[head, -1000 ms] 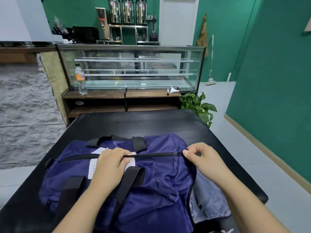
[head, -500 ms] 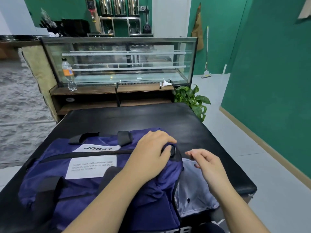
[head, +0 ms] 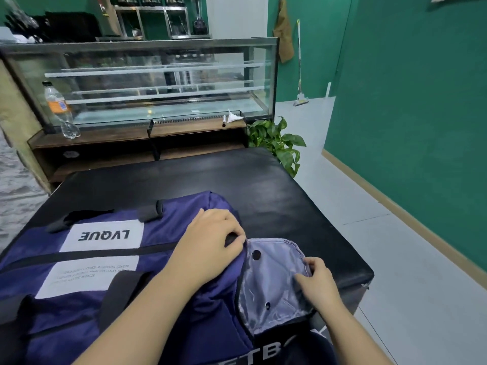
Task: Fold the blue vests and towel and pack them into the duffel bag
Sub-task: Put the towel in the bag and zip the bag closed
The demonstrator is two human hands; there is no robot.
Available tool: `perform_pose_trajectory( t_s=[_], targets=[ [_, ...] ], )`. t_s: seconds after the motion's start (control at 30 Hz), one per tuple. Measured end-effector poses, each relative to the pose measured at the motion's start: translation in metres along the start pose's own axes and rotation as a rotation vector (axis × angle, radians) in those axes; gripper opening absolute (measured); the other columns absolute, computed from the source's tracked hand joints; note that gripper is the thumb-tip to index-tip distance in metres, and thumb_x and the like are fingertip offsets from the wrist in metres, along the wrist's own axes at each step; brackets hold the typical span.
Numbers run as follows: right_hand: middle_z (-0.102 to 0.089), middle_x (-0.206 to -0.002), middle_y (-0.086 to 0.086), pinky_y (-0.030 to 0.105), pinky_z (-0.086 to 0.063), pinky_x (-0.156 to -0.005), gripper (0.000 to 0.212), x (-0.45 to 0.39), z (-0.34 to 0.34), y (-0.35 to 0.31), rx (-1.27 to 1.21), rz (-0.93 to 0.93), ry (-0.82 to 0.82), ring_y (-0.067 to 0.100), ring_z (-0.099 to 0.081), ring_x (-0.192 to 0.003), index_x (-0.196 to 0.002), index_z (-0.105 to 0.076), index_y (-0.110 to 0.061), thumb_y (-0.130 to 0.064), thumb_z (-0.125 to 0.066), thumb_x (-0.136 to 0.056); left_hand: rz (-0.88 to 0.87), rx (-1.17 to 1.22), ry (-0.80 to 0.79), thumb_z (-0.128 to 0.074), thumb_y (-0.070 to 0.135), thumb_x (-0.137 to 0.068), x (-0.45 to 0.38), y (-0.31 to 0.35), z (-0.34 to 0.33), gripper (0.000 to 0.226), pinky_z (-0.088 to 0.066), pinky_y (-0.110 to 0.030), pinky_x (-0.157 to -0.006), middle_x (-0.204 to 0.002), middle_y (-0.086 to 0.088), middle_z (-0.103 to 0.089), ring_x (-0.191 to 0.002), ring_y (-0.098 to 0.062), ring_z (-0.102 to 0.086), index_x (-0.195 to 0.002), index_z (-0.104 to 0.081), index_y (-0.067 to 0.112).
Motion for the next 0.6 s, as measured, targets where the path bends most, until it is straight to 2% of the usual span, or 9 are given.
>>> perform_pose_trajectory(
  t_s=[0.07, 0.13, 0.2, 0.27, 0.33, 0.4, 0.5, 0.53, 0.6],
  targets=[
    [-0.059, -0.106, 0.003, 0.023, -0.045, -0.064, 0.038, 0.001, 0.003, -0.004, -0.101, -0.003, -0.025, 0.02, -0.058, -0.09, -0.113, -0.045, -0.015, -0.016, -0.066, -0.082, -0.006, 0.015, 0.021, -0.056, 0.029, -0.092, 0.0, -0.003, 0.001, 0.016, -0.021, -0.028, -0.113, -0.094, 0.022, -0.059, -0.1, -0.002, -0.051, -0.087, -0.07, 0.03],
    [-0.063, -0.093, 0.003, 0.016, -0.038, -0.051, 0.025, 0.003, 0.007, -0.01, -0.188, -0.001, -0.028, 0.016, -0.058, -0.077, -0.102, -0.052, -0.009, -0.014, -0.065, -0.081, 0.013, 0.069, 0.031, -0.057, 0.029, -0.091, 0.0, -0.005, 0.005, 0.017, -0.015, -0.004, -0.102, -0.097, 0.025, -0.059, -0.101, 0.003, -0.05, -0.09, -0.074, 0.028],
    [-0.066, -0.077, 0.004, 0.016, -0.041, -0.05, 0.009, 0.009, 0.011, -0.017, -0.318, 0.007, -0.043, 0.017, -0.059, -0.067, -0.084, -0.06, -0.003, -0.011, -0.063, -0.081, 0.042, 0.149, -0.004, -0.053, 0.035, -0.084, -0.001, -0.007, 0.008, 0.023, -0.009, 0.003, -0.094, -0.096, 0.032, -0.055, -0.103, 0.013, -0.047, -0.091, -0.075, 0.031],
    [-0.069, -0.074, 0.008, 0.027, -0.047, -0.06, 0.017, 0.016, 0.013, -0.028, -0.46, 0.027, -0.086, 0.022, -0.063, -0.069, -0.082, -0.062, 0.005, -0.012, -0.061, -0.083, 0.059, 0.2, -0.065, -0.049, 0.037, -0.079, -0.002, -0.007, 0.01, 0.027, -0.015, -0.002, -0.096, -0.098, 0.035, -0.054, -0.107, 0.013, -0.045, -0.092, -0.072, 0.036],
    [-0.066, -0.074, 0.015, 0.032, -0.046, -0.065, 0.02, 0.025, 0.014, -0.045, -0.601, 0.051, -0.149, 0.02, -0.061, -0.069, -0.087, -0.059, 0.008, -0.012, -0.06, -0.085, 0.085, 0.175, -0.117, -0.049, 0.042, -0.079, -0.005, -0.006, 0.012, 0.027, -0.028, -0.008, -0.09, -0.098, 0.033, -0.057, -0.103, 0.002, -0.047, -0.099, -0.067, 0.042],
    [-0.066, -0.076, 0.018, 0.032, -0.045, -0.068, 0.014, 0.037, 0.011, -0.067, -0.672, 0.108, -0.201, 0.018, -0.059, -0.07, -0.086, -0.062, 0.005, -0.008, -0.058, -0.086, 0.102, 0.12, -0.139, -0.039, 0.061, -0.071, -0.009, -0.004, 0.014, 0.047, -0.036, -0.015, -0.086, -0.097, 0.029, -0.059, -0.098, -0.001, -0.046, -0.109, -0.063, 0.047],
    [-0.068, -0.086, 0.022, 0.035, -0.046, -0.073, 0.013, 0.057, -0.007, -0.098, -0.703, 0.244, -0.334, 0.018, -0.058, -0.075, -0.088, -0.068, -0.002, -0.008, -0.057, -0.085, 0.082, -0.037, -0.185, -0.02, 0.072, -0.064, -0.011, 0.009, 0.011, 0.067, -0.036, -0.025, -0.089, -0.092, 0.02, -0.054, -0.093, -0.009, -0.04, -0.121, -0.051, 0.056],
    [-0.067, -0.083, 0.019, 0.035, -0.045, -0.072, 0.013, 0.064, -0.013, -0.106, -0.713, 0.291, -0.37, 0.018, -0.056, -0.075, -0.087, -0.068, -0.004, -0.006, -0.055, -0.087, 0.063, -0.114, -0.209, -0.016, 0.073, -0.064, -0.011, 0.013, 0.008, 0.069, -0.034, -0.028, -0.091, -0.089, 0.018, -0.047, -0.091, -0.011, -0.036, -0.123, -0.047, 0.06],
    [-0.052, -0.071, 0.011, 0.034, -0.037, -0.064, 0.018, 0.073, -0.022, -0.114, -0.697, 0.328, -0.399, 0.016, -0.044, -0.068, -0.075, -0.059, -0.003, -0.005, -0.05, -0.09, 0.035, -0.233, -0.244, -0.007, 0.072, -0.064, -0.006, 0.017, 0.0, 0.072, -0.031, -0.035, -0.098, -0.087, 0.016, -0.036, -0.092, -0.012, -0.029, -0.125, -0.043, 0.063]
  ],
)
Point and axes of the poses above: each hand's wrist, its own x-axis away from the middle knuckle, its own z-axis out of the back of the hand, y = z × x, the point moved 4 cm from there along -x, towards the middle knuckle
